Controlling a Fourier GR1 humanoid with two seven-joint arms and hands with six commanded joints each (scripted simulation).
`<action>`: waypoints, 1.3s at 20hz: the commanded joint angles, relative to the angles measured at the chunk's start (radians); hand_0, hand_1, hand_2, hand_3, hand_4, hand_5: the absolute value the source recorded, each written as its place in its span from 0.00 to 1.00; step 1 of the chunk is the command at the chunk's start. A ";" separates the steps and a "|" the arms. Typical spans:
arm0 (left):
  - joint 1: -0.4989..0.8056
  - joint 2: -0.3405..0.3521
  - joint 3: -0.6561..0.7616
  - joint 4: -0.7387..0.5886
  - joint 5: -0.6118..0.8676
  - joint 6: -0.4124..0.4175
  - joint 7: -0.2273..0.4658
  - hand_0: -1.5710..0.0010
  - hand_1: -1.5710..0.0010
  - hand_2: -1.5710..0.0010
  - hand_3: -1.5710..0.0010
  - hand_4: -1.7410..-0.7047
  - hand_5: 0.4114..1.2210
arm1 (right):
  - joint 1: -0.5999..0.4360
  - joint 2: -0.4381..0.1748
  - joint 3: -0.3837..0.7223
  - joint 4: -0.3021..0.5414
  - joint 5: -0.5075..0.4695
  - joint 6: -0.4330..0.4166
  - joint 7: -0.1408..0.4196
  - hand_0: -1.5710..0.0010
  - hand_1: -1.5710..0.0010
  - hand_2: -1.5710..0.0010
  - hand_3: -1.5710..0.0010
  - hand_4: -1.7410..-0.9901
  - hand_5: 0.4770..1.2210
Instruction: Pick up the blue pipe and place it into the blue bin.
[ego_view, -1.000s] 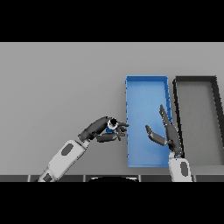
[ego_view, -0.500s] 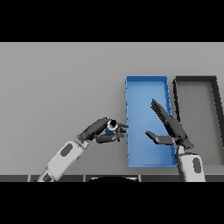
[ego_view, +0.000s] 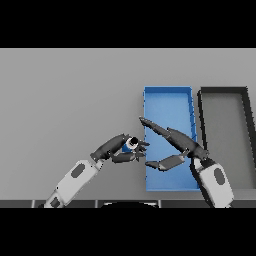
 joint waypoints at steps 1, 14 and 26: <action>0.000 0.001 0.007 0.007 0.003 0.001 -0.006 0.00 0.00 0.00 0.09 0.01 1.00 | -0.023 -0.002 0.011 0.013 0.013 0.023 -0.010 1.00 1.00 1.00 1.00 0.58 0.07; -0.017 0.009 0.026 0.032 0.060 -0.059 -0.023 0.00 0.00 0.00 0.04 0.01 1.00 | -0.272 0.140 0.111 0.218 0.040 0.084 0.080 1.00 1.00 0.98 1.00 0.69 0.05; -0.007 -0.007 0.025 0.008 0.031 -0.035 -0.059 0.18 0.18 0.19 0.66 0.04 0.98 | -0.321 0.226 0.154 0.280 -0.031 0.113 0.108 0.18 0.18 0.18 0.24 0.35 0.45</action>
